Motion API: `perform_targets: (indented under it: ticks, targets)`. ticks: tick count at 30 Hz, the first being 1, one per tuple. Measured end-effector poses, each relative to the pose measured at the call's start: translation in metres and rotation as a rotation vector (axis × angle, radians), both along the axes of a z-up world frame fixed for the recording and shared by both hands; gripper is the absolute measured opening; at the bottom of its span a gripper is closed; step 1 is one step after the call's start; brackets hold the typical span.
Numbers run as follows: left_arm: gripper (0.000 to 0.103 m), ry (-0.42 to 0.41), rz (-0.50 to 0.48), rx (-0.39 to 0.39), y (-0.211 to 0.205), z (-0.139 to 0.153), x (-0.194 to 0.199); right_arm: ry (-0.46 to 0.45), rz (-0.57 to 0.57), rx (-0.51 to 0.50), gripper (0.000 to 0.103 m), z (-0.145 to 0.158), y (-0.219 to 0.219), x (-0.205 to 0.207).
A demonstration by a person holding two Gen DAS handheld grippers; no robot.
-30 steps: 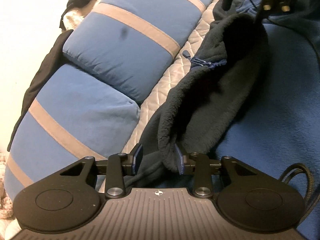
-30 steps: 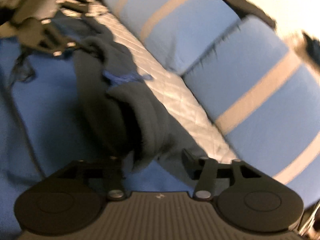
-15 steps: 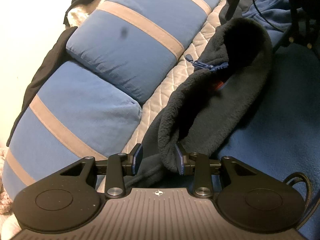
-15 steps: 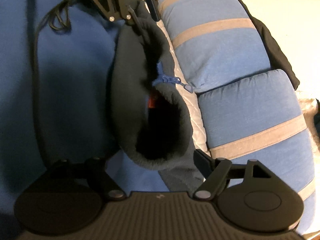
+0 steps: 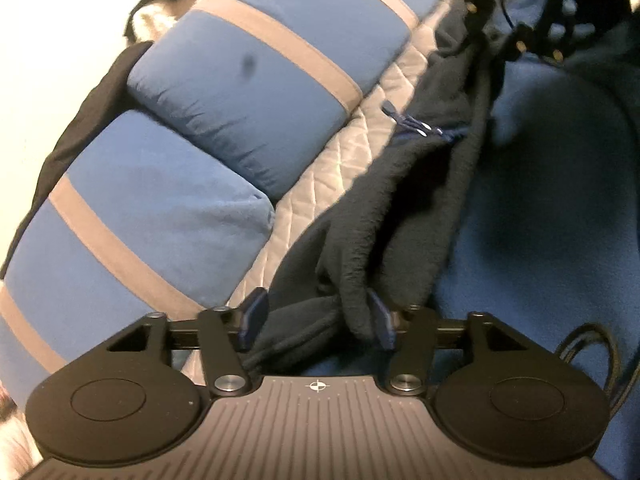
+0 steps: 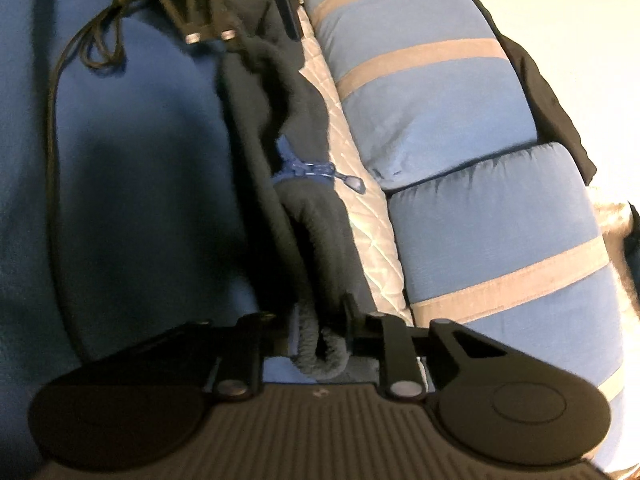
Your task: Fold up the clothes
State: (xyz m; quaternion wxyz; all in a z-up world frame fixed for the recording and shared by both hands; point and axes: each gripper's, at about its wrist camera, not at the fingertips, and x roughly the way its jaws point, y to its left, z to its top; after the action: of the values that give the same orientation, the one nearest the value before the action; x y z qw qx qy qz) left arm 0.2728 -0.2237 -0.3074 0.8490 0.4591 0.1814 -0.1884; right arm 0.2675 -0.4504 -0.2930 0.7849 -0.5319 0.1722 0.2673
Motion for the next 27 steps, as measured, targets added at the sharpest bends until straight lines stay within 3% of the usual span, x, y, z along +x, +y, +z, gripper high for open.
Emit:
perform_targets:
  ticks: [2, 6, 9, 12, 17, 22, 23, 24, 25, 27]
  targets:
    - [0.062, -0.011, -0.025, -0.031, 0.000, 0.009, -0.008, -0.005, -0.011, 0.013, 0.019, 0.005, 0.000, 0.001]
    - [0.079, 0.018, -0.133, -0.124, 0.001, 0.030, -0.026, -0.015, -0.039, 0.050, 0.019, 0.016, -0.003, 0.004]
    - [0.079, 0.060, -0.156, -0.142, -0.006, 0.030, -0.027, -0.003, -0.049, 0.076, 0.019, 0.023, -0.005, 0.008]
    - [0.079, 0.068, -0.170, -0.100, -0.014, 0.016, -0.026, 0.003, -0.063, 0.095, 0.019, 0.028, -0.004, 0.013]
    - [0.079, 0.075, -0.095, -0.091, -0.014, 0.002, -0.006, 0.021, -0.077, 0.142, 0.019, 0.041, -0.006, 0.019]
    - [0.079, 0.102, -0.122, -0.088, -0.014, 0.003, 0.001, 0.012, -0.049, 0.128, 0.018, 0.041, -0.008, 0.010]
    - [0.077, 0.103, -0.139, -0.079, -0.015, 0.002, 0.001, 0.005, -0.042, 0.122, 0.018, 0.040, -0.008, 0.008]
    - [0.066, 0.106, -0.139, -0.073, -0.016, 0.002, 0.001, -0.001, -0.035, 0.117, 0.018, 0.038, -0.008, 0.007]
    - [0.048, 0.108, -0.135, -0.068, -0.016, 0.002, 0.001, -0.008, -0.028, 0.112, 0.018, 0.037, -0.009, 0.005]
    - [0.029, 0.112, -0.126, -0.058, -0.017, 0.002, 0.002, -0.020, -0.015, 0.102, 0.018, 0.034, -0.009, 0.001]
